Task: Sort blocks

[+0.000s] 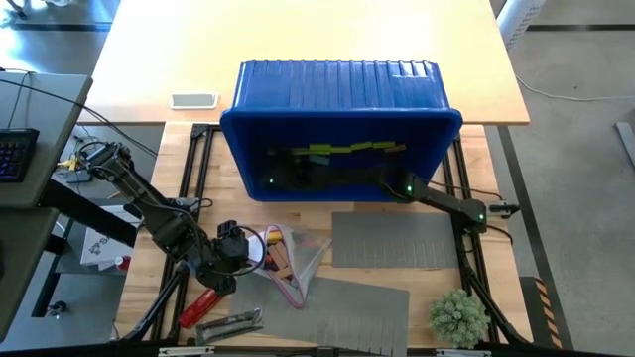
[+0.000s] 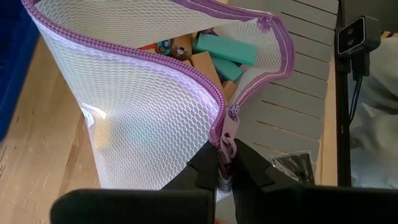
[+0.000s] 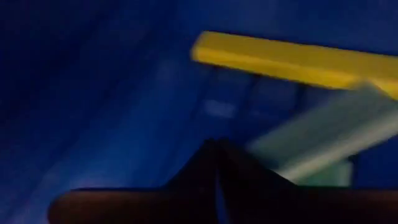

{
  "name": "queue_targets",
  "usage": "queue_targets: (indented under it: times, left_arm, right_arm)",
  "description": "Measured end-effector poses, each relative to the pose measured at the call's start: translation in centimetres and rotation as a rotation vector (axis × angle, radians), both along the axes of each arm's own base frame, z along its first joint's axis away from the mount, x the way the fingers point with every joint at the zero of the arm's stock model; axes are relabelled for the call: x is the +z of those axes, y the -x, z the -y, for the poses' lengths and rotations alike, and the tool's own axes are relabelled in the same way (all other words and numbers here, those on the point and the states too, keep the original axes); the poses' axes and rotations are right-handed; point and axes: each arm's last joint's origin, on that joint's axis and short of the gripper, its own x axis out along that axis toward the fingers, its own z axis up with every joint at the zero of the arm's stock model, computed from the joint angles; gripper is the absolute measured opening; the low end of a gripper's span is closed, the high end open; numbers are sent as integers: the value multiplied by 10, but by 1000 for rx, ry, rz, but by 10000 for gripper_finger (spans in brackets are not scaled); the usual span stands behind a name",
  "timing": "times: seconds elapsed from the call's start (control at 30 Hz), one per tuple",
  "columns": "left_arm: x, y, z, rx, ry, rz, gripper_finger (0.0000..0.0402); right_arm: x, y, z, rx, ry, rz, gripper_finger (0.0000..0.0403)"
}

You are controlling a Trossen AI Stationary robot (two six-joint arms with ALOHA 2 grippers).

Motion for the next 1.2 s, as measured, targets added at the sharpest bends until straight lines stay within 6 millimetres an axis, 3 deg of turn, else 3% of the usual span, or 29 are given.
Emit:
queue_targets:
  times: [0.07,0.17,0.27,0.37,0.47,0.6,0.77,1.0,1.2]
  left_arm:
    - [0,0,0,0,0,0,1]
    - [0,0,0,0,0,0,1]
    - [0,0,0,0,0,0,1]
    - [0,0,0,0,0,0,1]
    - [0,0,0,0,0,0,1]
    - [0,0,0,0,0,0,1]
    - [0,0,0,0,0,0,1]
    - [0,0,0,0,0,0,1]
    - [0,0,0,0,0,0,1]
  right_arm:
    - [4,-4,-5,-22,36,53,0]
    - [7,-8,10,-104,46,174,0]
    - [-3,-9,19,-176,5,253,0]
    - [-5,-11,10,-210,-5,286,0]
    - [0,-11,7,-276,99,296,0]
    - [-1,-4,32,-341,85,298,0]
    - [-9,7,50,-311,12,186,0]
    - [-16,9,43,-237,53,53,0]
    - [-9,16,40,-99,-131,-33,0]
